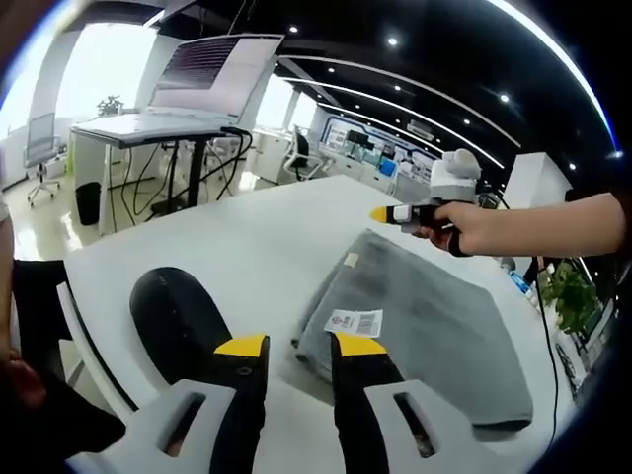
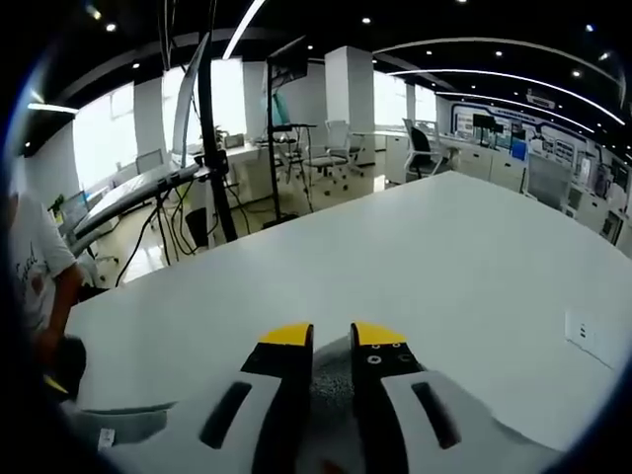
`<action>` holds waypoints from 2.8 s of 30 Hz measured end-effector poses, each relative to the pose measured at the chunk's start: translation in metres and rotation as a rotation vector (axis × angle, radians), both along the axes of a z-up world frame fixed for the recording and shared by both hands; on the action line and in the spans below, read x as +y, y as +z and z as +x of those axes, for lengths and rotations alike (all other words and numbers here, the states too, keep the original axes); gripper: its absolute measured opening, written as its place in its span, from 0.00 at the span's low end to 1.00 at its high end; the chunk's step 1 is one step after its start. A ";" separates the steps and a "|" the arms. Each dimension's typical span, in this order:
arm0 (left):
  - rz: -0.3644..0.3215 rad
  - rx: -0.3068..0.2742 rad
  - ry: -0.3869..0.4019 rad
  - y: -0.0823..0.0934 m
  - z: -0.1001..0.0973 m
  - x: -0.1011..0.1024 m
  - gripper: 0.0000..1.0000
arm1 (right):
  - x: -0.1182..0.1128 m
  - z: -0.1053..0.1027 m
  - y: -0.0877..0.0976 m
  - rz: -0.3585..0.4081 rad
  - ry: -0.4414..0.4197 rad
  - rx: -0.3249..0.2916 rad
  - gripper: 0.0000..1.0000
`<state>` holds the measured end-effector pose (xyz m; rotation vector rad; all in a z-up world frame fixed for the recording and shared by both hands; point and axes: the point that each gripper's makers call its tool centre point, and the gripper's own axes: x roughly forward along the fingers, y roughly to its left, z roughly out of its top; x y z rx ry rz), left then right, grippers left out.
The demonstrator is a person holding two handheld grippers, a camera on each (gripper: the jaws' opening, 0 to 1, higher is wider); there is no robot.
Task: Fold the towel on the table until its edges align and the towel forms a compact rectangular stack.
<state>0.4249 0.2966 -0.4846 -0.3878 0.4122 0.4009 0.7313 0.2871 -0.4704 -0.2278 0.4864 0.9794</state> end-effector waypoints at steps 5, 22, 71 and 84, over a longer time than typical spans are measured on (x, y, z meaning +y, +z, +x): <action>0.063 0.018 -0.025 0.004 -0.001 -0.001 0.30 | -0.007 -0.005 -0.004 -0.049 0.020 0.021 0.24; 0.128 -0.005 -0.134 0.033 0.005 -0.033 0.57 | -0.040 -0.034 0.012 -0.102 0.157 0.075 0.45; 0.121 -0.004 -0.655 0.061 0.049 -0.234 0.72 | -0.266 -0.008 0.055 -0.155 0.002 0.078 0.43; 0.115 0.028 -0.818 0.052 0.048 -0.286 0.67 | -0.307 -0.002 0.032 -0.167 -0.074 0.134 0.42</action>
